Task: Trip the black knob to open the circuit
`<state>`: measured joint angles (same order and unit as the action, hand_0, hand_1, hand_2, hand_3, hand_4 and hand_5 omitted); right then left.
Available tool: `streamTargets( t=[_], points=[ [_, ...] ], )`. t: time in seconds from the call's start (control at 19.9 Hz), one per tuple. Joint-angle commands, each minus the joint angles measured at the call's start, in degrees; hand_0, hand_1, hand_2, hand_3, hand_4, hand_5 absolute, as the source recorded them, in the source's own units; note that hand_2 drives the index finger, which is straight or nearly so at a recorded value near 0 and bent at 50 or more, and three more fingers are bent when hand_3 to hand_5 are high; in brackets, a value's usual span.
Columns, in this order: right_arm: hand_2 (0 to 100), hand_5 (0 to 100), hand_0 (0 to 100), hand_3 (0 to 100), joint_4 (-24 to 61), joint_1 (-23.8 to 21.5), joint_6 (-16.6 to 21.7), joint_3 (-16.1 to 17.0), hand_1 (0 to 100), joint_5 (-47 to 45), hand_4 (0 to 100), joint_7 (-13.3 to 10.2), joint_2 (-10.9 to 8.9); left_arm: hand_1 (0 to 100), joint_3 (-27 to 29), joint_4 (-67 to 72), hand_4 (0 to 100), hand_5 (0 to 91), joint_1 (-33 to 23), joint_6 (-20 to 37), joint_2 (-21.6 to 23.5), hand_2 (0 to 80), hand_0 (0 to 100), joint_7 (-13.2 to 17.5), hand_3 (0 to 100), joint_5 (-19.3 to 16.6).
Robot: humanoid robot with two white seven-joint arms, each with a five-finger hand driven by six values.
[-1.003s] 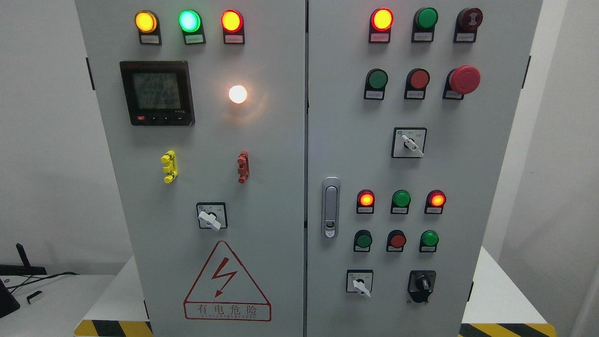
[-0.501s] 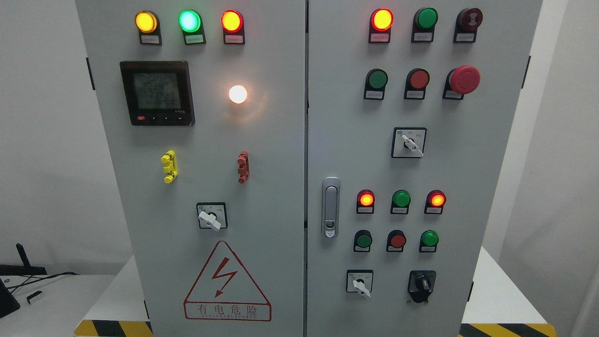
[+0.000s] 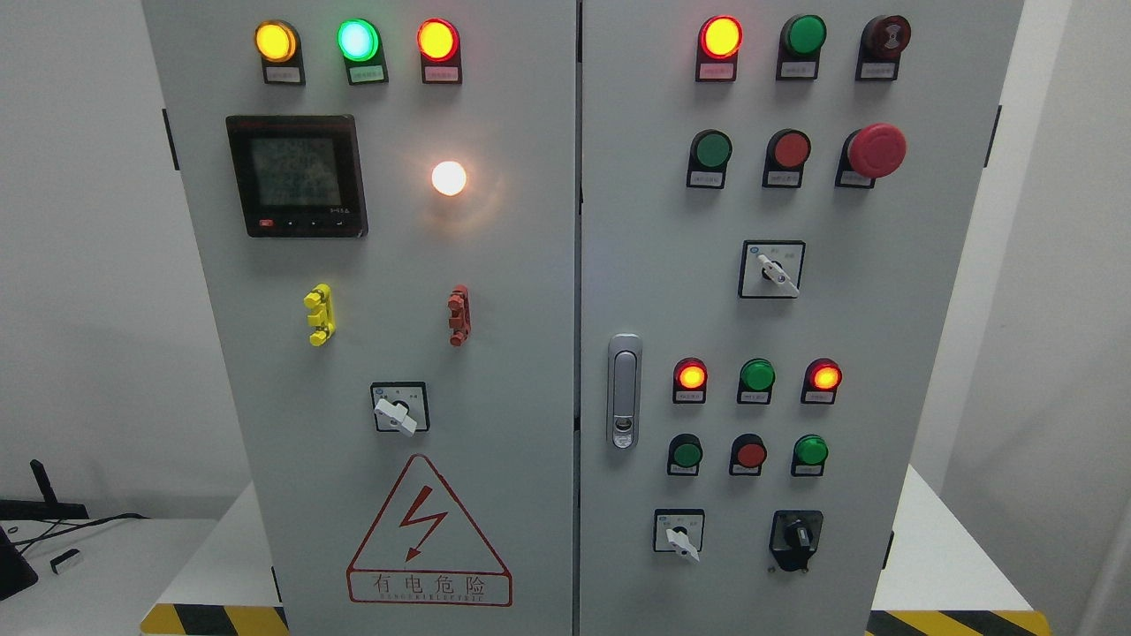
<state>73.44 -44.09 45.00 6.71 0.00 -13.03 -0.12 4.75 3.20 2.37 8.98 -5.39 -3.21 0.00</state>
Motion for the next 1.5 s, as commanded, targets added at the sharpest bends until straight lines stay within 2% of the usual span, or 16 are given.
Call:
streamTargets(
  t=[0.0, 0.2, 0.45, 0.75, 1.0, 1.25, 1.45],
  points=[
    [30, 74, 26, 61, 21.1, -0.7, 8.4, 3.4, 57, 1.7, 65, -0.1, 1.18, 39, 0.0, 0.1, 0, 0.0, 0.0, 0.0, -0.1, 0.0, 12, 0.0, 0, -1.8],
    [30, 74, 27, 62, 26.2, -0.5, 7.6, 3.9, 55, 1.8, 65, -0.1, 1.09, 39, 0.0, 0.0, 0, 0.0, 0.0, 0.0, 0.0, 0.0, 12, 0.0, 0, -1.8],
    [29, 75, 28, 61, 35.3, 0.0, -0.5, 3.7, 55, 1.8, 65, -0.1, 1.09, 39, 0.0, 0.0, 0, 0.0, 0.0, 0.0, -0.1, 0.0, 12, 0.0, 0, -1.8],
    [28, 76, 29, 60, 43.9, 0.4, -5.2, 3.4, 52, 2.0, 65, 0.0, 1.00, 39, 0.0, 0.1, 0, 0.0, 0.0, 0.0, -0.1, 0.0, 12, 0.0, 0, -1.8],
    [28, 76, 28, 60, 45.4, 5.0, -10.4, 3.0, 51, 2.0, 64, 0.2, 1.26, 39, 0.0, 0.0, 0, 0.0, 0.0, 0.0, -0.1, 0.0, 12, 0.0, 0, -1.8],
    [28, 77, 27, 60, 45.9, 12.1, -18.5, 2.8, 53, 2.1, 65, 0.5, 1.18, 39, 0.0, 0.0, 0, 0.0, 0.0, 0.0, 0.0, 0.0, 12, 0.0, 0, -1.8],
    [28, 78, 26, 59, 45.9, 16.0, -22.1, 1.6, 56, 2.1, 65, 0.6, 1.18, 39, 0.0, 0.0, 0, 0.0, 0.0, 0.0, -0.1, 0.0, 12, 0.0, 0, -1.8]
  ],
)
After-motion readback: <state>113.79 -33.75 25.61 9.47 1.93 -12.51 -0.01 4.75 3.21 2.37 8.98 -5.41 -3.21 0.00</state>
